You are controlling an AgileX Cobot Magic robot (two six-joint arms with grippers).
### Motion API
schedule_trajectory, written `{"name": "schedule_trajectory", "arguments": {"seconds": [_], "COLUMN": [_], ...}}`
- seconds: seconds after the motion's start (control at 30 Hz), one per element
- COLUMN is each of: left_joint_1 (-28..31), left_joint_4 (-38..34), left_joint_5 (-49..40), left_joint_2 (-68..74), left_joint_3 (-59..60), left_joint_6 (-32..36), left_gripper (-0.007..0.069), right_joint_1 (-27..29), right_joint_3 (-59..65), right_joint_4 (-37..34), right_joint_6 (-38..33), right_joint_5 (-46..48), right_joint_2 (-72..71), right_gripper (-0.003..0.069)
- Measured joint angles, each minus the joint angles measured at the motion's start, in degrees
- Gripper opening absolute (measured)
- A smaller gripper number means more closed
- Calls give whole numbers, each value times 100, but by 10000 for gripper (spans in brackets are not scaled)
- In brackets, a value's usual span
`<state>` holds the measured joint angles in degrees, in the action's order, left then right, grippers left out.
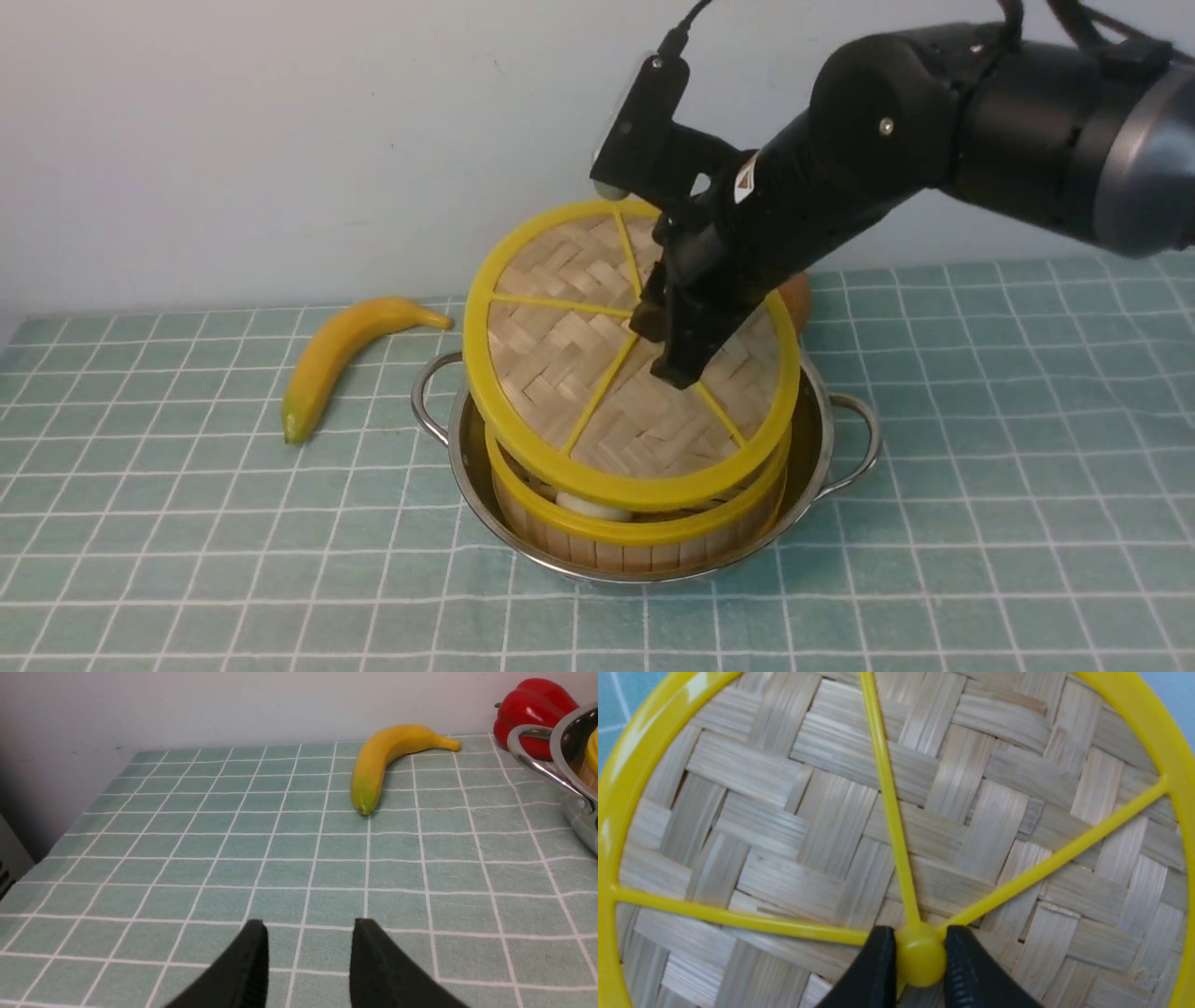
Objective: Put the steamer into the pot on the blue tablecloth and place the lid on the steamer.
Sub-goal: 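Place the bamboo steamer lid onto the steamer basket in the pot with the right gripper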
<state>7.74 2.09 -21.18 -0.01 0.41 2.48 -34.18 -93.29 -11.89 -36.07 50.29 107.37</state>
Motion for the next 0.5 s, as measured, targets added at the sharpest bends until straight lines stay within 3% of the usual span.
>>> {"name": "schedule_trajectory", "arguments": {"seconds": [0.5], "left_joint_1": [0], "left_joint_4": [0], "left_joint_5": [0], "left_joint_2": [0], "left_joint_3": [0], "left_joint_6": [0], "left_gripper": [243], "right_joint_1": [-7], "right_joint_3": [0], "right_joint_4": [196], "right_joint_6": [6], "right_joint_5": [-237], "right_joint_2": [441], "right_gripper": [146]}}
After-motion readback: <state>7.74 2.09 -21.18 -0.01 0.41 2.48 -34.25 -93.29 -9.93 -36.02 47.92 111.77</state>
